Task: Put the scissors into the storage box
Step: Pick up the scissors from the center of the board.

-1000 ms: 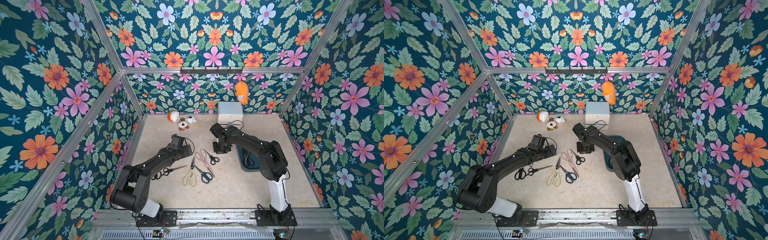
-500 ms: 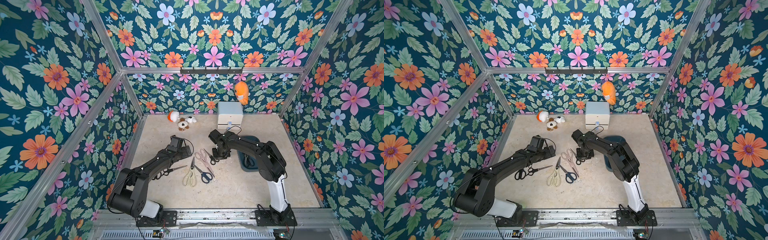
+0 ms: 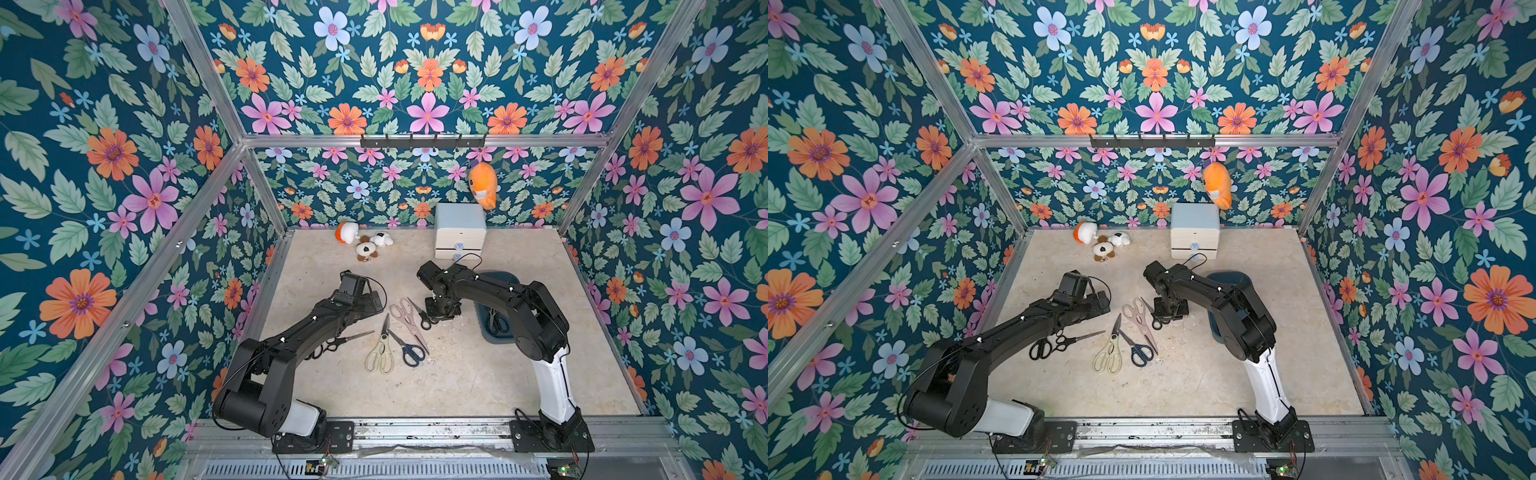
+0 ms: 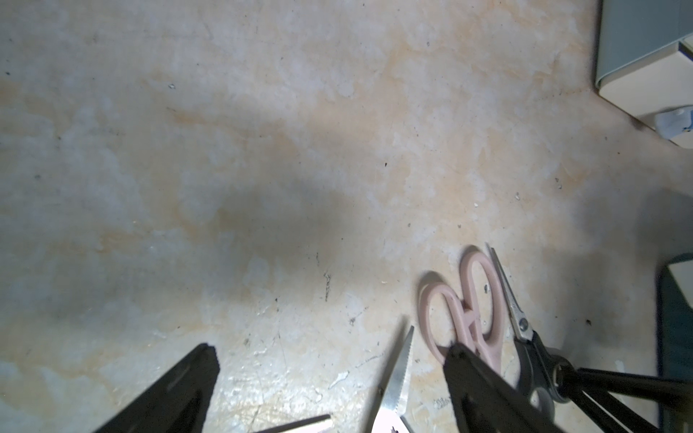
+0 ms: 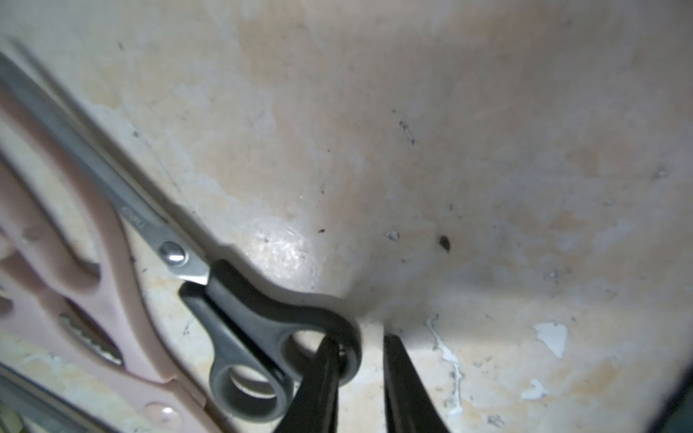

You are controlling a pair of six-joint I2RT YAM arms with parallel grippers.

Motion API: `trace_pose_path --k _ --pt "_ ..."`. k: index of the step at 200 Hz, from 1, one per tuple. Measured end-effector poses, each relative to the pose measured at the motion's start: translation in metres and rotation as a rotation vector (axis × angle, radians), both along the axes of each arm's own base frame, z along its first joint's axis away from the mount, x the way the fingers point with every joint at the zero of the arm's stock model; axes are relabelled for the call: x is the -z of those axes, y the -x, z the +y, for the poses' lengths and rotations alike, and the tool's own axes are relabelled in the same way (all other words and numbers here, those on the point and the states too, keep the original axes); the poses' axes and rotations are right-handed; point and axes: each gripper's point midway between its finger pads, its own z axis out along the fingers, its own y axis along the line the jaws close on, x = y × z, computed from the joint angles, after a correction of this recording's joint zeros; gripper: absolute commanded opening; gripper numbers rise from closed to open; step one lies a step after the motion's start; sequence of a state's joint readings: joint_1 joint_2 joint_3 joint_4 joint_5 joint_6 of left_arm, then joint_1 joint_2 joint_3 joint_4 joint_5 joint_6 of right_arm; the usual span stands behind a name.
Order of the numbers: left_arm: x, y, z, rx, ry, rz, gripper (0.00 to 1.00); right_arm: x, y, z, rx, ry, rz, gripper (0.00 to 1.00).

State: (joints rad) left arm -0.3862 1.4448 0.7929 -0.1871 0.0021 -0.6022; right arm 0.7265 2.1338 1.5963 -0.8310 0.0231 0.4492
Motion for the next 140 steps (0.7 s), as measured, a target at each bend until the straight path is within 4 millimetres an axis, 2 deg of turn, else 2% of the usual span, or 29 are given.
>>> trace_pose_path --k 50,140 --pt "0.000 0.000 0.000 0.000 -0.001 0.000 0.99 0.003 -0.001 0.001 0.001 0.003 -0.001 0.22" --pt "0.002 0.003 0.003 -0.007 -0.010 0.000 0.99 0.011 0.001 0.001 0.011 0.014 0.019 0.11"
